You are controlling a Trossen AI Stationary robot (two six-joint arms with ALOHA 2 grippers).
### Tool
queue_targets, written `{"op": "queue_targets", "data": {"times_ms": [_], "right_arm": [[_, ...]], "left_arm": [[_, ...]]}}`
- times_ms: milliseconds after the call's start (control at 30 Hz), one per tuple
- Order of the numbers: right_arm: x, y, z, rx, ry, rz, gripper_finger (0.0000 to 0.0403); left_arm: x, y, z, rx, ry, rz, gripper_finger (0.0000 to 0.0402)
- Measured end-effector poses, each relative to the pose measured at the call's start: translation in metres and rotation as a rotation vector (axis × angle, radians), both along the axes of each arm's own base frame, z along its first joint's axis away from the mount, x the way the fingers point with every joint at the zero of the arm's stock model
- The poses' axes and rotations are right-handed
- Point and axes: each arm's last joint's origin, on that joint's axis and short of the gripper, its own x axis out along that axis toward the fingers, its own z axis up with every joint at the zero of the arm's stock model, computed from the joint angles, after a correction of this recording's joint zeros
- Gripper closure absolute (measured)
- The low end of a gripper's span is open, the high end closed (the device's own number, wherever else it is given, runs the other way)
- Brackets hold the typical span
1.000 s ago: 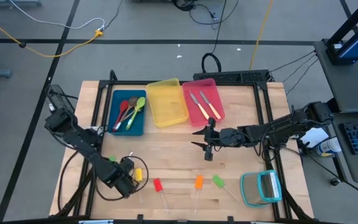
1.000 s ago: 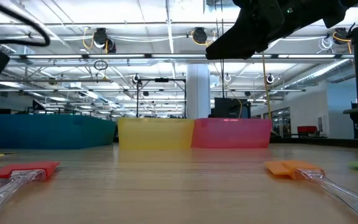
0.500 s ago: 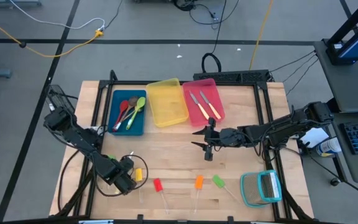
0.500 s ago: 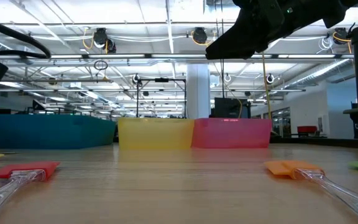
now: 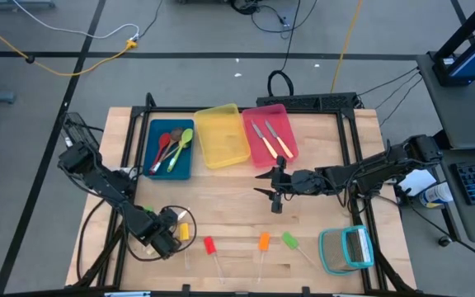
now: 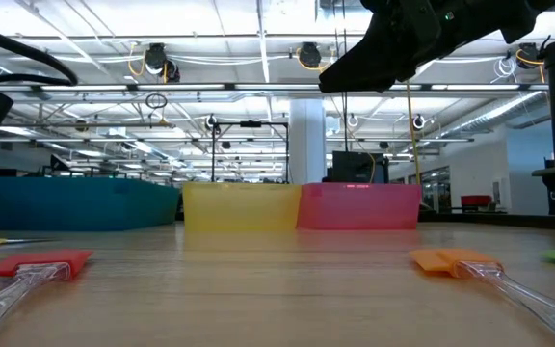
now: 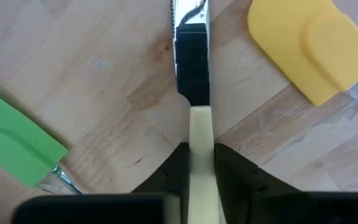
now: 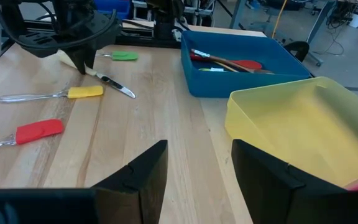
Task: Pick & Place Kitchen Items
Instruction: Put the yellow knife into the red bin
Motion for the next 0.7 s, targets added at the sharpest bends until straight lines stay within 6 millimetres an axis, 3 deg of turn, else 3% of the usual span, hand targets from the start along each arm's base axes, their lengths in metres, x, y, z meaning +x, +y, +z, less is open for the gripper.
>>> {"op": "queue_targets", "data": {"times_ms": [333, 700], "right_arm": [[0.0, 0.0, 0.0, 0.0, 0.0, 0.0, 0.0231], [0.007, 0.0, 0.003, 0.058, -0.092, -0.018, 0.0232]], "left_arm": [[0.003, 0.008, 0.006, 0.164, -0.167, -0.05, 0.035], [0.028, 0.026, 0.039, 0.417, -0.513, -0.119, 0.0353]]}}
